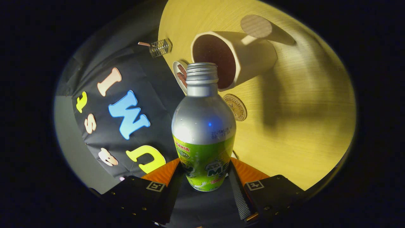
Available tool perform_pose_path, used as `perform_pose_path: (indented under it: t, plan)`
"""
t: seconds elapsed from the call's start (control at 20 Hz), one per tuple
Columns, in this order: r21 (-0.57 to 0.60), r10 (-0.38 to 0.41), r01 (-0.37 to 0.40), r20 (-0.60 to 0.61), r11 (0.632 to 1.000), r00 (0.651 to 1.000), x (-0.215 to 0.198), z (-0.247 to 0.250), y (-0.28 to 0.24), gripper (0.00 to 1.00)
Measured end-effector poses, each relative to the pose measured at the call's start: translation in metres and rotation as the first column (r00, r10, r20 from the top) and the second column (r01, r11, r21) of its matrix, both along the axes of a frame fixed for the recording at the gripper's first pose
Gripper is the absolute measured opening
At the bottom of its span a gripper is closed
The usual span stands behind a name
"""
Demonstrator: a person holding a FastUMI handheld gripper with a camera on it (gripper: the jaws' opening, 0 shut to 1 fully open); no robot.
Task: Take the bottle from table, then pour the juice into the cup, finally place the bottle on the coaster
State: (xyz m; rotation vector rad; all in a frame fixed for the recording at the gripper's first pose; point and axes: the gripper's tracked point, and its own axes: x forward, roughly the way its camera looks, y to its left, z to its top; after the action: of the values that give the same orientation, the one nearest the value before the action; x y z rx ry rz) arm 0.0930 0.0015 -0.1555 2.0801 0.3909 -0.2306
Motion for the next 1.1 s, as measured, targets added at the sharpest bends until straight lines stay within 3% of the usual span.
perform_pose_path:
  t: [0.3, 0.5, 0.85, 0.95, 1.1]
  plan:
    - [-0.208, 0.036, -0.04, -0.025, 0.977, 0.999, -0.006, -0.022, 0.007, 0.78]
    - [-0.368, 0.108, -0.121, -0.056, 0.922, 0.993, -0.009, -0.039, 0.022, 0.78]
    - [-0.62, 0.16, -0.225, -0.159, 0.751, 0.974, -0.023, -0.068, 0.02, 0.78]
    - [-0.68, 0.175, -0.263, -0.196, 0.684, 0.965, -0.028, -0.075, 0.021, 0.78]
    - [-0.767, 0.192, -0.322, -0.259, 0.554, 0.947, -0.03, -0.083, 0.015, 0.78]
